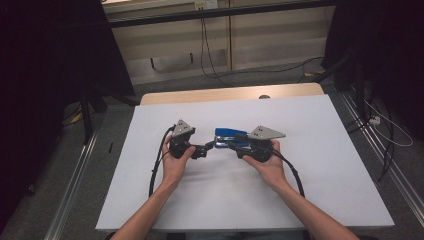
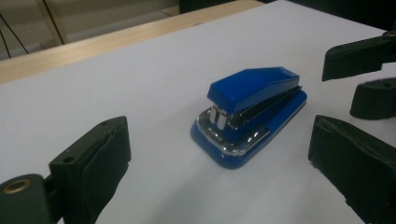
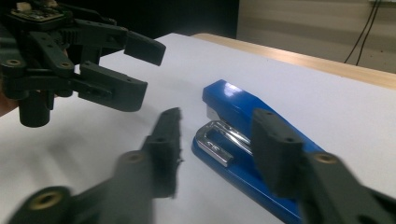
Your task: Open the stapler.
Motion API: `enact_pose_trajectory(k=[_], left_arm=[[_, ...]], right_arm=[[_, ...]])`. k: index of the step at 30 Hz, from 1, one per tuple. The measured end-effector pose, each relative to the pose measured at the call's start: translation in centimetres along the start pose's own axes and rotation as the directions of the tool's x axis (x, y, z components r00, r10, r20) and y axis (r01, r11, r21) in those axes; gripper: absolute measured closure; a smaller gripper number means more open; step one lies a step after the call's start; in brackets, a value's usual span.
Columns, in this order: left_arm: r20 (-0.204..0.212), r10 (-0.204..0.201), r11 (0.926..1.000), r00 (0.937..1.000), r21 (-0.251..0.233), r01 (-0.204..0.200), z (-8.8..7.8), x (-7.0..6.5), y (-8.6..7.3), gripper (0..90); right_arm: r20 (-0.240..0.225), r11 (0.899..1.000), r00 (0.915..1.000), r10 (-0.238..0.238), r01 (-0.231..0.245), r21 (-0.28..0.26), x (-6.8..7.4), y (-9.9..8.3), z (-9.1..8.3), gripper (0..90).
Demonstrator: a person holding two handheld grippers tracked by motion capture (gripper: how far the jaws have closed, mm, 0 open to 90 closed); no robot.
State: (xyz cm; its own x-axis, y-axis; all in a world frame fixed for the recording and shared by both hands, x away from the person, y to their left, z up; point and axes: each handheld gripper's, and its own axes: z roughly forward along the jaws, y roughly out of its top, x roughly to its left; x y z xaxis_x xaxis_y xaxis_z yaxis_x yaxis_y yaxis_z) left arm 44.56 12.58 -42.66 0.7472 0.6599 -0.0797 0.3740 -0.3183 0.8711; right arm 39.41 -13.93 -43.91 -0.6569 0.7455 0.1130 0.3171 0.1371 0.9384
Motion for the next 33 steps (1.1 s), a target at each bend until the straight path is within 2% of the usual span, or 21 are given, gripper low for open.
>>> enact_pose_trajectory(k=[1, 2, 3, 6, 7, 9, 12, 14, 15, 19, 22, 24, 27, 31, 33], left_arm=[[-0.006, -0.001, 1.0, 1.0, -0.004, 0.001, 0.0, 0.0, 0.0, 6.6], [-0.012, -0.011, 0.9999, 0.9999, -0.009, 0.011, 0.1, 0.1, 0.0, 7.0], [-0.014, -0.016, 0.9998, 0.9998, -0.012, 0.016, 0.2, 0.1, 0.0, 7.0], [-0.01, -0.027, 0.9996, 0.9996, 0.005, 0.027, 0.5, 0.1, -0.2, 7.3], [-0.013, -0.029, 0.9995, 0.9995, 0.012, 0.029, 0.6, 0.1, -0.2, 7.3], [-0.022, -0.006, 0.9995, 0.9997, 0.03, 0.007, 0.7, -0.1, -0.3, 8.2], [-0.005, -0.016, 0.9994, 0.9999, 0.03, 0.016, 0.8, -0.2, -0.3, 8.2], [-0.01, -0.032, 0.9985, 0.9995, 0.045, 0.032, 0.7, -0.3, -0.3, 8.0], [0.008, -0.038, 0.9983, 0.9992, 0.045, 0.038, 0.7, -0.3, -0.3, 17.0], [0.026, -0.039, 0.9971, 0.9989, 0.065, 0.038, 0.6, -0.3, -0.3, 22.4], [0.051, -0.07, 0.9963, 0.9962, 0.054, 0.068, 0.3, -0.3, -0.1, 34.8], [0.036, -0.07, 0.9969, 0.9969, 0.04, 0.068, 0.2, -0.3, 0.0, 35.6], [0.047, -0.069, 0.9974, 0.9965, 0.023, 0.068, 0.1, -0.4, 0.1, 48.7], [0.064, -0.06, 0.9975, 0.9961, 0.042, 0.058, 0.3, -0.3, 0.2, 59.9], [0.079, -0.078, 0.9962, 0.9939, 0.045, 0.074, 0.4, -0.2, 0.2, 70.7]], right_arm=[[-0.012, 1.0, 0.9999, 0.001, -0.001, 0.004, -0.1, 0.0, 0.1, 64.2], [-0.019, 1.0, 0.9998, 0.002, -0.002, 0.015, -0.2, -0.1, 0.1, 73.9], [-0.019, 1.0, 0.9998, 0.002, -0.002, 0.015, -0.2, -0.1, 0.1, 73.9], [-0.03, 1.0, 0.9995, 0.011, -0.01, 0.018, -0.3, -0.2, 0.1, 88.2], [-0.047, 1.0, 0.9988, 0.015, -0.014, 0.027, -0.4, -0.2, 0.2, 90.0], [-0.058, 0.999, 0.998, 0.025, -0.023, 0.035, -0.4, -0.3, 0.3, 90.0], [-0.06, 0.999, 0.998, 0.02, -0.017, 0.047, -0.4, -0.4, 0.4, 90.0], [-0.056, 0.999, 0.9983, 0.018, -0.015, 0.05, -0.4, -0.4, 0.4, 90.0], [-0.055, 0.998, 0.998, 0.029, -0.026, 0.051, -0.5, -0.4, 0.4, 90.0], [-0.044, 0.998, 0.9988, 0.02, -0.018, 0.064, -0.5, -0.5, 0.3, 90.0], [-0.049, 0.997, 0.9987, 0.017, -0.013, 0.08, -0.5, -0.5, 0.5, 90.0], [-0.049, 0.996, 0.9987, 0.017, -0.013, 0.083, -0.4, -0.6, 0.5, 90.0], [-0.059, 0.996, 0.9978, 0.031, -0.025, 0.091, -0.3, -0.6, 0.8, 90.0], [-0.055, 0.996, 0.9979, 0.035, -0.03, 0.09, -0.3, -0.4, 1.0, 90.0], [-0.047, 0.995, 0.9983, 0.035, -0.031, 0.094, -0.4, -0.2, 1.2, 90.0]])
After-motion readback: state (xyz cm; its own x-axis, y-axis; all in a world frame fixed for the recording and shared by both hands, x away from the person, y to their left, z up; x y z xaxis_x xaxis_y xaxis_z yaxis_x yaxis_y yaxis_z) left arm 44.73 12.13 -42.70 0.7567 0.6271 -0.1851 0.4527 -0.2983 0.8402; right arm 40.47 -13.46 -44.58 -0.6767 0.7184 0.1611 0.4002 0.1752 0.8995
